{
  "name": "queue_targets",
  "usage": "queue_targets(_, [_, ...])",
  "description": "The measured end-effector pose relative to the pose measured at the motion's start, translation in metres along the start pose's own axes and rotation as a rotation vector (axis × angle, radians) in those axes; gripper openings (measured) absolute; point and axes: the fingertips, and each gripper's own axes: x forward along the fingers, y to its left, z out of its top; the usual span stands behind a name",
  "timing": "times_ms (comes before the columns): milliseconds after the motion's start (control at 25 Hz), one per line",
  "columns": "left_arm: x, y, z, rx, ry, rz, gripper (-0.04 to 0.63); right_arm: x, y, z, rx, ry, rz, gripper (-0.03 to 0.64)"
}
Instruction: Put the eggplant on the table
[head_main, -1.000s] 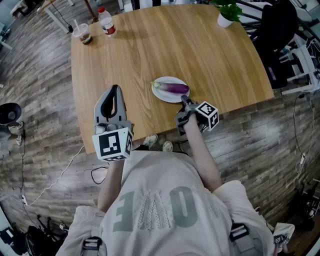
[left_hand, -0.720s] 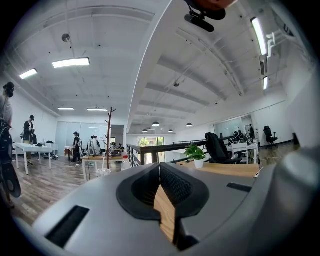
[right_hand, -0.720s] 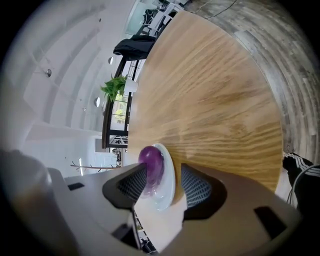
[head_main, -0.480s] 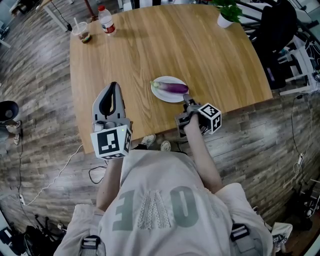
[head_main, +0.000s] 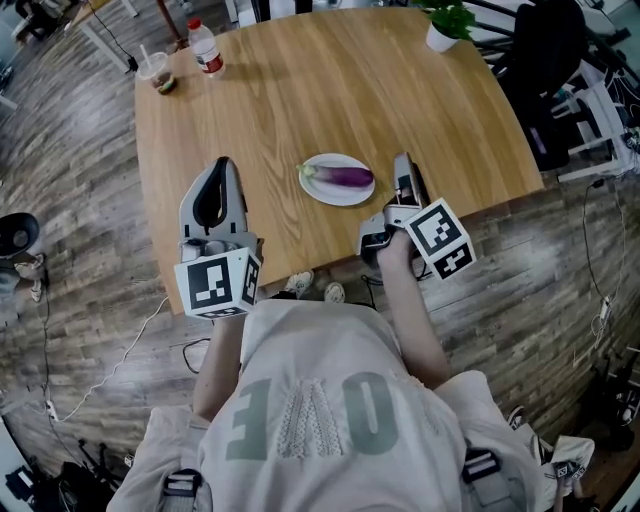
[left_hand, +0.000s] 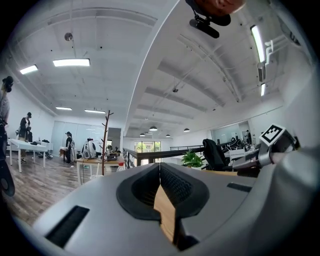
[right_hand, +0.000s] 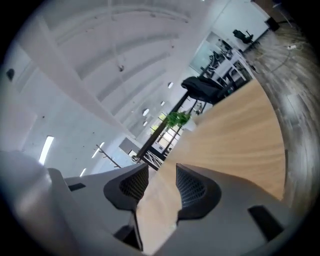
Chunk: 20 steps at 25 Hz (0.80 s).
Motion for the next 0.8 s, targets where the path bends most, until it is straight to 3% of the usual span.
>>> queue_targets(240, [0.004, -0.010, 0.014, 0.006, -0.026, -0.032, 0.009, -0.032, 0.064, 0.032, -0.337, -0.161, 0.113, 0.054])
queue_targets(560, [0.003, -0.028, 0.026, 0.063, -0.040, -0.094, 0.009, -0.062, 0.123, 0.016, -0.837, -0.265, 0.229, 0.044])
queue_targets(800, [0.001, -0.040, 0.030, 0.076, -0.050, -0.121, 0.009, -0.072, 0.134, -0.008, -1.003, -0.258, 0.242, 0.043])
